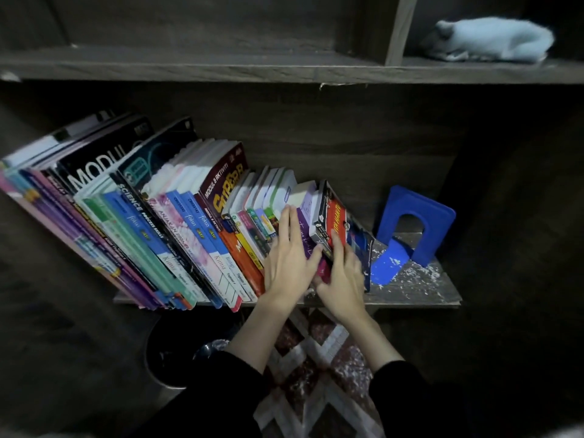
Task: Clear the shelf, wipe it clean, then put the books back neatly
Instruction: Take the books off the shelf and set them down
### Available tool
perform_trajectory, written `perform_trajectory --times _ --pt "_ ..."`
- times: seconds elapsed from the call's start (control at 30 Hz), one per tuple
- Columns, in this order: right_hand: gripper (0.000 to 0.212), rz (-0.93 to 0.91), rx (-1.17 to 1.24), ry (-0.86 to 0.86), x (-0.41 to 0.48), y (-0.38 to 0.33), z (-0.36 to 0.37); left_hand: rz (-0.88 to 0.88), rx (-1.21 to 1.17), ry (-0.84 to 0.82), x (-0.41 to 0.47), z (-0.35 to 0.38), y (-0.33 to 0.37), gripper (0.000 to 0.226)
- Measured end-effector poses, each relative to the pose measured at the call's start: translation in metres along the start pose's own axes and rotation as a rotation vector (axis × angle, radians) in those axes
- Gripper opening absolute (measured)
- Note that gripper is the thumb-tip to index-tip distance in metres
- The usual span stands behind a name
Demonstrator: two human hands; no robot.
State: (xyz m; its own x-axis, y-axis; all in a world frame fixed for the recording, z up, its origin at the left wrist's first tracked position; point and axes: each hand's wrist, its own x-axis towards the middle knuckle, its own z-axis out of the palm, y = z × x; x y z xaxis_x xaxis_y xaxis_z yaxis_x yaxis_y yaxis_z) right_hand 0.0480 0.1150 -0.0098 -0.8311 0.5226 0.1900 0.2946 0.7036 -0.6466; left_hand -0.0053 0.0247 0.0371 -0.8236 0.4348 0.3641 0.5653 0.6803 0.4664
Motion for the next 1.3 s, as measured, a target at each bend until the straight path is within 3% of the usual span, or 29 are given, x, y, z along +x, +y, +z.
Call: perform_trajectory --times 0.1,0.23,0.37,0.47,0.6,0.97,1.13,1.23,1.3 --pt "0.099 -0.034 -0.113 0.003 -0.002 0.005 0.005 0.009 -0.007 0.130 0.002 0.002 0.001 0.076" --pt "0.102 -0.066 -0.062 0.055 0.000 0.014 0.006 0.069 -0.064 0.258 0.002 0.008 0.000 0.059" --pt "0.095 -0.085 0.052 0.116 0.001 0.028 0.008 0.039 -0.373 0.237 0.002 0.020 0.006 0.055" --pt "0.087 -0.099 0.118 0.169 0.001 0.034 0.010 -0.023 -0.510 0.157 -0.004 0.029 0.014 0.067" --pt "0.080 -0.123 0.133 0.187 0.001 0.038 0.012 -0.099 -0.457 0.061 -0.008 0.038 0.027 0.084" --pt "0.077 -0.171 0.305 0.121 -0.007 0.053 0.014 -0.283 -0.373 0.202 0.006 0.058 0.042 0.059" --pt "0.085 -0.300 0.241 0.107 -0.017 0.059 0.010 -0.136 -0.436 0.271 -0.004 0.051 0.038 0.055" --pt "0.062 -0.387 0.233 0.100 -0.033 0.049 -0.008 -0.064 -0.467 0.291 -0.016 0.021 0.030 0.056" --pt "0.053 -0.373 0.278 0.126 -0.036 0.038 -0.031 -0.042 -0.621 0.245 -0.023 -0.010 0.023 0.055"
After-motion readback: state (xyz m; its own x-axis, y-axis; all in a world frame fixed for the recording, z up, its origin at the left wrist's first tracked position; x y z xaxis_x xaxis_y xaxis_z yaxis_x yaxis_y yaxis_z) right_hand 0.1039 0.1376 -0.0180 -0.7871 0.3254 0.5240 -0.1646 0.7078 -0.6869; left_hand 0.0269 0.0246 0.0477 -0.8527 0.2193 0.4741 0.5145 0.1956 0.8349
